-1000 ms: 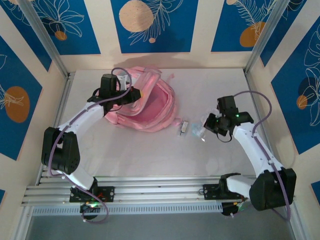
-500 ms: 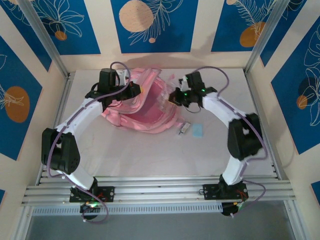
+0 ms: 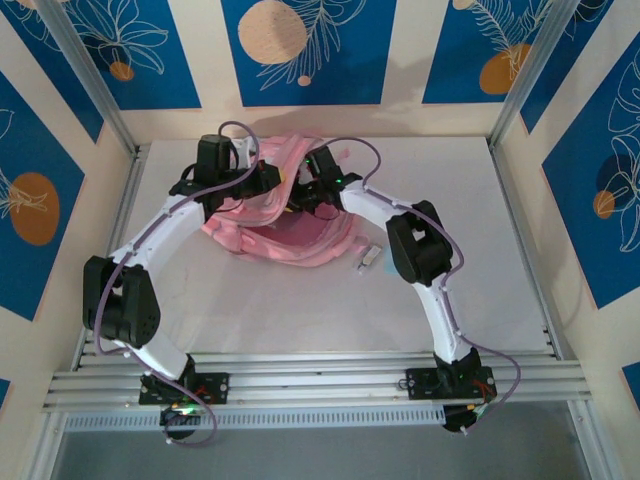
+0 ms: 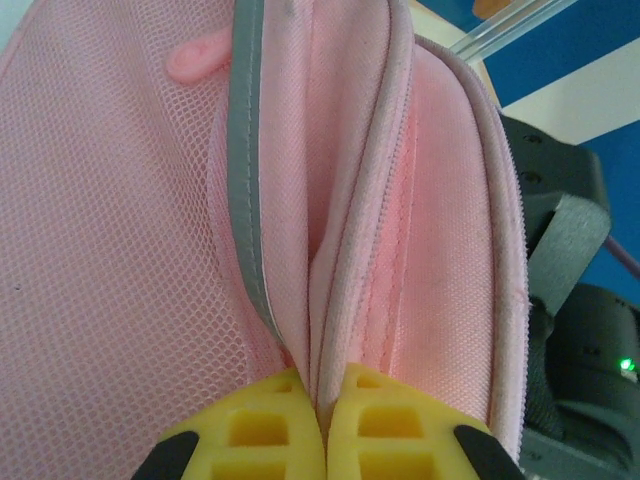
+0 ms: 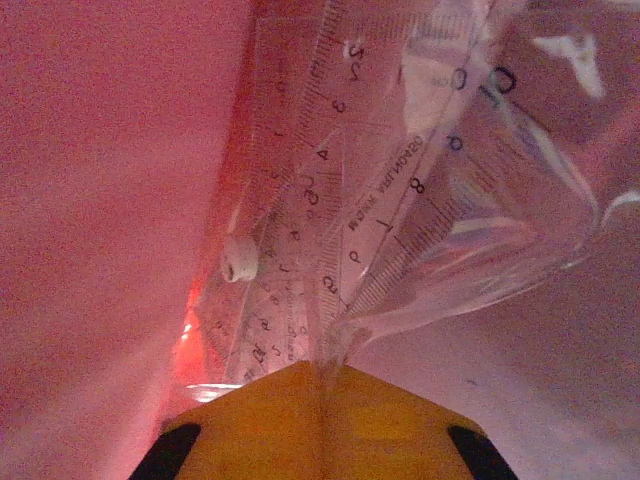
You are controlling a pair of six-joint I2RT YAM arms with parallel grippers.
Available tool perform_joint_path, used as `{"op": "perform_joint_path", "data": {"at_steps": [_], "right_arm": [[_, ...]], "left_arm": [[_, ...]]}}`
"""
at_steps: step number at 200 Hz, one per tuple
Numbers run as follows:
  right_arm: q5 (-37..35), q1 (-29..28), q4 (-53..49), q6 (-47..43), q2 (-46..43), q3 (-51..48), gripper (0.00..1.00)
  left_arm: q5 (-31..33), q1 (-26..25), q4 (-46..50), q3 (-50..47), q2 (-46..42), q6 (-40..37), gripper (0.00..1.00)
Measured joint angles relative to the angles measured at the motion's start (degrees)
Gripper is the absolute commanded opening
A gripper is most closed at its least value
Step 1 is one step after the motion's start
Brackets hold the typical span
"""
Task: Pack the student bag
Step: Place the loose stationery in the student bag.
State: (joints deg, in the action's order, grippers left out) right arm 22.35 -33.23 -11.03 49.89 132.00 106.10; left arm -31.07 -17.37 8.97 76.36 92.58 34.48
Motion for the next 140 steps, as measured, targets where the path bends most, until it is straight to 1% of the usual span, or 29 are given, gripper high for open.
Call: {"op": "perform_joint_path", "data": {"at_steps": [9,24,37,52,71,81,103,119,140], "right_arm": [[0.39,-0.31,0.76,0.72,0.59,0.85,0.0],[1.36,-0.35,3.45,3.04,1.77,1.64,0.11],[2.75,0.09,7.1,5.84,3.23,2.14,0.18],[4.02,0.79,10.51,8.57,4.63,2.43,0.31],[4.13,1.38,12.92,9.16,4.07,0.15,0.47],[3.54,1.66,13.97,8.44,1.92,-3.8,0.53],[1.84,2.29,14.21,6.29,-5.81,-14.71,0.62],[-0.07,2.93,12.17,4.17,-13.03,-21.22,0.65],[-2.32,3.72,8.37,0.57,-21.57,-25.73,0.67]], "left_arm": [[-0.02,0.0,-0.74,-0.02,0.09,0.9,0.0],[-0.09,0.0,-2.6,-0.22,0.28,2.56,0.0],[-0.26,-0.02,-4.17,-0.81,0.28,3.67,0.0],[-0.42,-0.17,-5.55,-1.64,0.28,4.48,0.0],[-0.46,-0.39,-6.67,-2.25,0.31,4.68,0.0],[-0.44,-0.44,-6.82,-2.29,0.39,4.68,0.0],[-0.44,-0.5,-7.41,-2.73,0.76,4.94,0.0],[-0.44,-0.63,-8.41,-2.93,1.25,5.55,0.0],[-0.44,-0.74,-9.62,-3.15,1.79,5.95,0.0]]}}
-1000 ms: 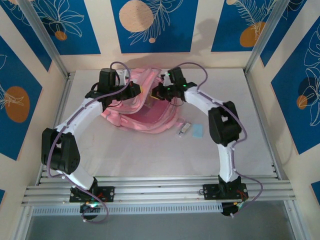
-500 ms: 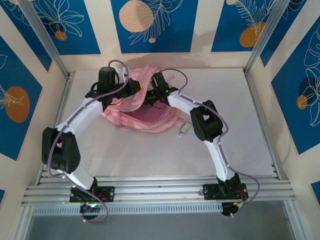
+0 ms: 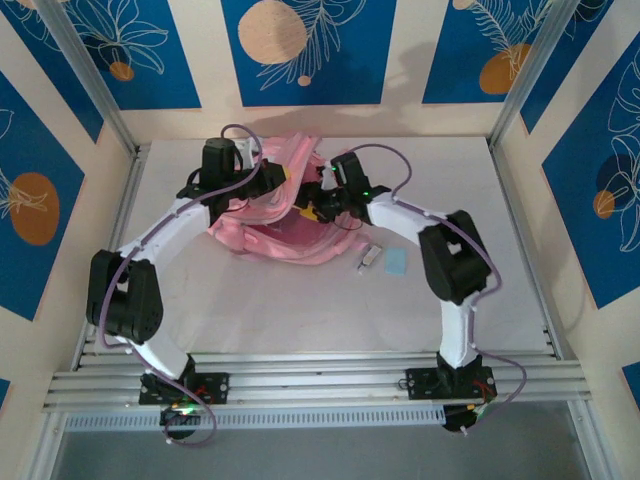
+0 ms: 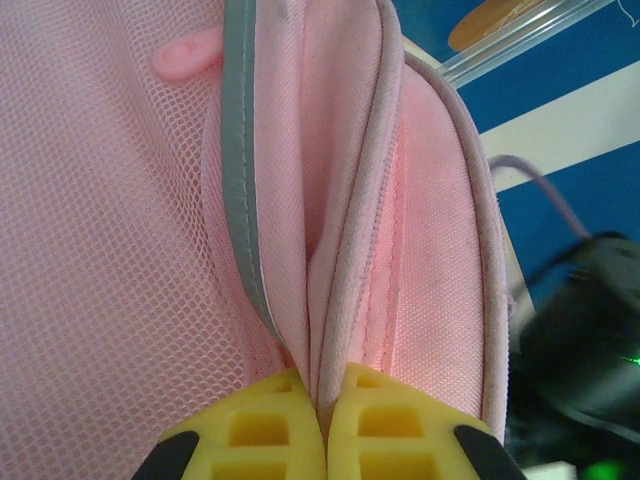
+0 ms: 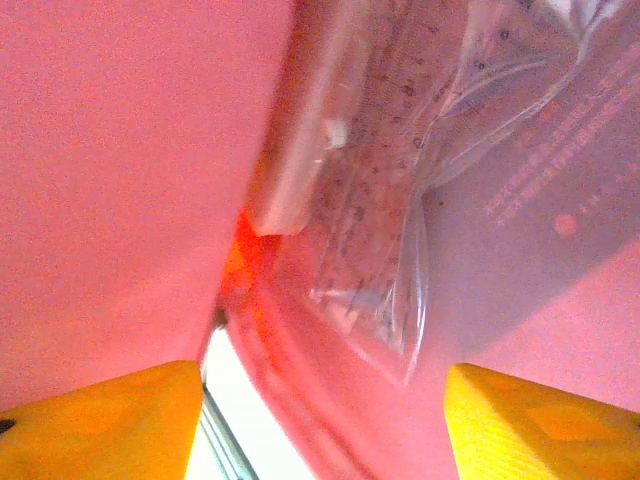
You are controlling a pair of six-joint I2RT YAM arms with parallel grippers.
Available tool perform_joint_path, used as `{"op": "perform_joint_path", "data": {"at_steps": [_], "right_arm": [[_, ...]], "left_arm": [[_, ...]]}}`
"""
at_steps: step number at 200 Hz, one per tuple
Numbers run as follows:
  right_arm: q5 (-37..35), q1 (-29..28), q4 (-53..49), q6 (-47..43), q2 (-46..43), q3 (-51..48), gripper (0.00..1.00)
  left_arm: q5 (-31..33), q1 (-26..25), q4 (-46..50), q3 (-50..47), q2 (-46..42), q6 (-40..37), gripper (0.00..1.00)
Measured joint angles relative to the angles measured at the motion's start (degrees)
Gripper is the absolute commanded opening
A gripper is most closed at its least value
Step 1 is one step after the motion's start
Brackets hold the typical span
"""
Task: Pack the student bag
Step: Place the loose stationery in the student bag, then close the student bag at the center of the table.
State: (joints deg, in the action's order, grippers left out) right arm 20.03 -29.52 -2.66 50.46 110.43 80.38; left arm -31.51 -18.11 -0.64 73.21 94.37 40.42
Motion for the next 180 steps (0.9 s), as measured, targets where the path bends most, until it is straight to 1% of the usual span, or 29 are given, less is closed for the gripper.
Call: {"op": "perform_joint_path", "data": {"at_steps": [18,21,30,37,42,49,58,65,79,88,126,129,152,165,180], "right_arm": [[-2.16,0.61,-3.69,-3.21,-5.81,-1.97,0.69],[-2.75,0.72,-4.42,-3.78,-6.69,-2.21,0.69],[-4.15,0.81,-6.69,-5.44,-8.76,-2.73,0.72],[-5.55,1.01,-8.5,-6.84,-10.23,-3.19,0.76],[-6.73,1.05,-9.79,-7.61,-11.13,-3.52,0.84],[-8.41,1.05,-11.63,-8.52,-12.26,-4.04,0.99],[-10.82,1.03,-13.94,-10.27,-13.62,-5.01,0.99],[-12.7,1.05,-15.45,-10.91,-14.62,-6.05,0.99],[-16.37,1.46,-18.43,-11.43,-16.35,-8.09,0.99],[-18.29,1.88,-20.13,-11.5,-17.2,-9.05,0.99],[-21.29,3.74,-23.63,-12.55,-19.23,-9.9,0.99],[-21.77,3.63,-23.89,-12.61,-19.39,-9.88,0.99],[-24.81,1.05,-25.86,-13.07,-20.15,-9.88,0.94],[-25.92,-1.03,-26.36,-12.94,-20.59,-9.9,0.89],[-26.27,-3.28,-26.45,-12.68,-21.14,-9.97,0.88]], "left_arm": [[0.0,-0.02,-0.61,-0.48,0.02,0.17,0.0],[0.0,-0.04,-0.66,-0.57,0.02,0.17,0.02],[0.02,-0.04,-0.7,-0.79,0.02,0.17,0.16],[0.02,-0.04,-0.7,-1.01,0.02,0.17,0.29],[0.02,-0.07,-0.83,-1.16,0.02,-0.04,0.39],[0.04,-0.07,-1.03,-1.22,0.02,-0.13,0.51],[0.17,-0.07,-1.2,-1.25,-0.04,-0.44,0.62],[0.48,-0.07,-1.33,-1.33,-0.33,-0.94,0.66],[1.49,0.07,-1.18,-2.14,-1.49,-2.03,0.71],[2.16,0.37,-0.83,-3.17,-2.75,-2.64,0.72],[7.04,2.89,0.26,-9.99,-9.79,-3.76,0.75],[7.56,3.23,0.22,-10.67,-10.36,-3.85,0.76],[12.57,5.84,0.44,-16.17,-14.01,-3.93,0.77],[15.61,7.37,0.5,-19.32,-15.32,-3.67,0.77],[18.23,9.09,0.11,-22.4,-15.78,-2.84,0.77]]}}
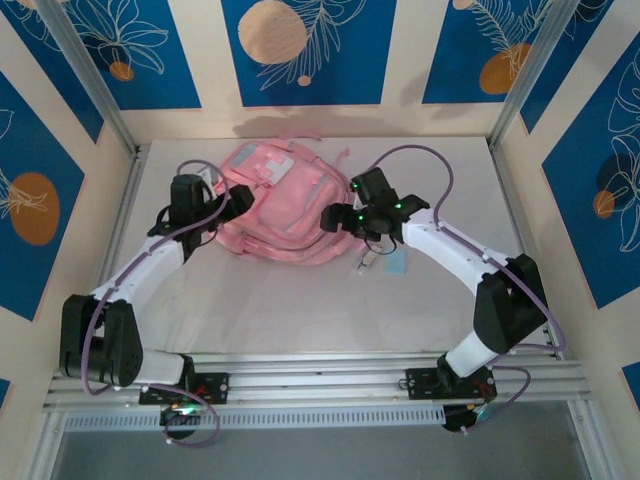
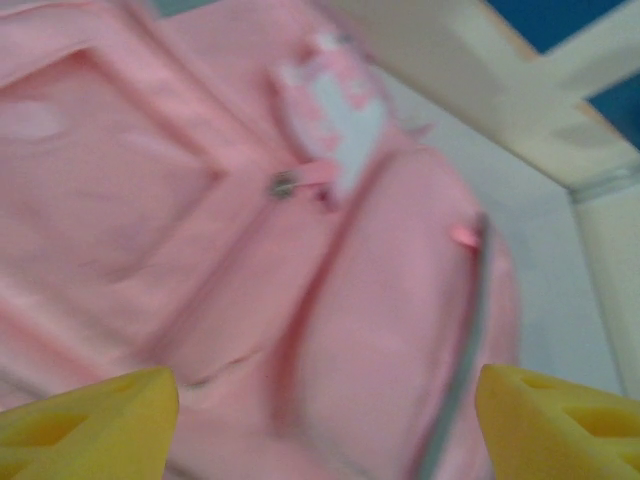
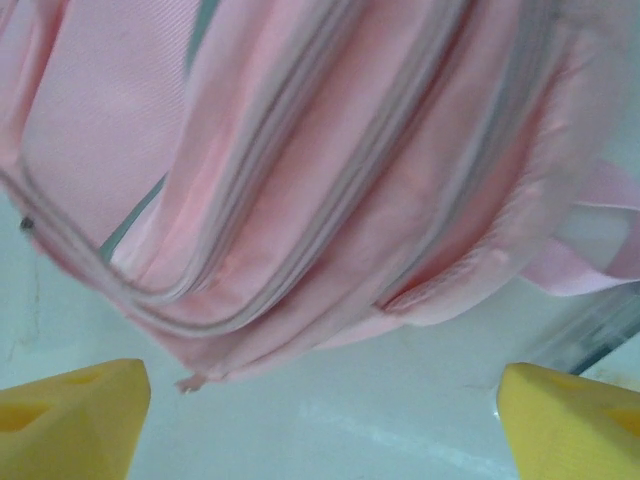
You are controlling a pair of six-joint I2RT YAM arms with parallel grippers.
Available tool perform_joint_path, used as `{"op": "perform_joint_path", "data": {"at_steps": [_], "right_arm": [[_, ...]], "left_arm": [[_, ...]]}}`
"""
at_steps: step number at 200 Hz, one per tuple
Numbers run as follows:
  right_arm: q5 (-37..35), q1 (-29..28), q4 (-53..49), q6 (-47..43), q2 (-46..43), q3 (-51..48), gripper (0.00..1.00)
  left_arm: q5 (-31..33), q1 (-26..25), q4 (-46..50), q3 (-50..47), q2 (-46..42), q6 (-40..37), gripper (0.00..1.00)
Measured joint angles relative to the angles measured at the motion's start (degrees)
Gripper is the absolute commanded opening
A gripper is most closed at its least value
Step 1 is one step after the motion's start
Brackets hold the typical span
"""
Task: Pack the student bag
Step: Close the student bag at the center of the table, then rotate the student bag at the top-center of the table.
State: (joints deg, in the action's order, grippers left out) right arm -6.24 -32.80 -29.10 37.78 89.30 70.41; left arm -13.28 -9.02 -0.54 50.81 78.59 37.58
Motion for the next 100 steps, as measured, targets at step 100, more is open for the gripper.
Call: {"op": "perform_joint_path", "data": {"at_steps": [100], "right_arm": [[3.04,-12.41,15.67,7.82,6.03,-5.66,0.76]], "left_arm": [[7.41,1.92,-10.27,-4.76,9.6,7.21,0.73]]}}
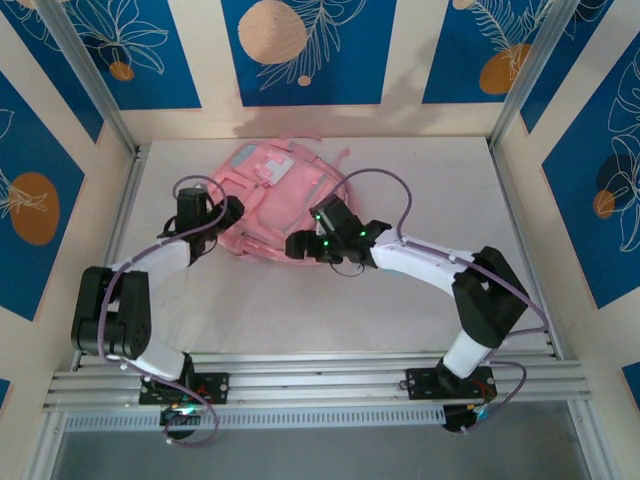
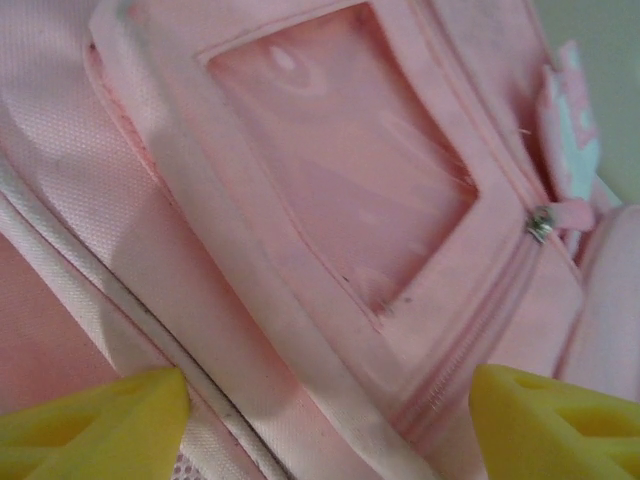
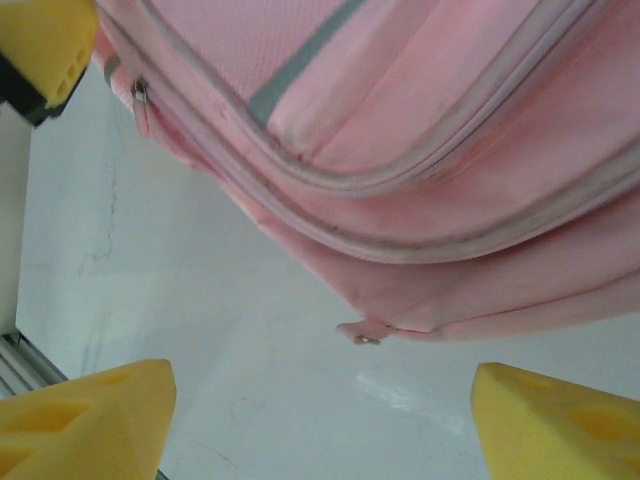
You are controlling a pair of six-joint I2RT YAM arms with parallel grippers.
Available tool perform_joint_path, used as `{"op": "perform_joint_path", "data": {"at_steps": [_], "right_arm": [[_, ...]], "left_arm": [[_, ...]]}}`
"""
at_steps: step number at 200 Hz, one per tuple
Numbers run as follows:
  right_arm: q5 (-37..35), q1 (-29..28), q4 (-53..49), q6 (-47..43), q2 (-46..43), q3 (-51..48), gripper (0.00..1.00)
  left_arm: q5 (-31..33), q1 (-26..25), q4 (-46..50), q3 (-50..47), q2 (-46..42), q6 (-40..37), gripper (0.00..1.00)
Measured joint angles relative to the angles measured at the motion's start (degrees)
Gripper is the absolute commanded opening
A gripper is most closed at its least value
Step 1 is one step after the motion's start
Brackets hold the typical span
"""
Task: Pack the student bag
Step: Rotate the student bag at the top-center of the table.
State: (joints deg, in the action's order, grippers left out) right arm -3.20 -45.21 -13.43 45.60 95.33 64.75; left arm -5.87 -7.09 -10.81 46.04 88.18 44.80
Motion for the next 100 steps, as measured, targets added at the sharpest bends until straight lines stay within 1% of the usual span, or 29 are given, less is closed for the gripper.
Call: {"op": "perform_joint_path", "data": {"at_steps": [32,48,67,100], "right_arm": [[0.37,-1.36,2.6,1.75,5.38,-0.15,0.73],[-0.57,-0.81,2.82,2.32,7.91,-0.15,0.72],[-1.68,1.92,3.15,2.45,10.51,0.0,0.71],[-2.03,7.85,2.27,0.59,12.31,2.58,0.68]], "left_arm": [[0.09,0.02,-1.44,-0.04,0.83,2.73,0.76],[0.17,0.02,-1.92,-0.46,0.83,3.28,0.73],[0.09,0.07,-3.82,-2.23,0.81,4.0,0.68],[-1.64,-1.16,-7.76,-7.37,-0.94,6.21,0.66]]}}
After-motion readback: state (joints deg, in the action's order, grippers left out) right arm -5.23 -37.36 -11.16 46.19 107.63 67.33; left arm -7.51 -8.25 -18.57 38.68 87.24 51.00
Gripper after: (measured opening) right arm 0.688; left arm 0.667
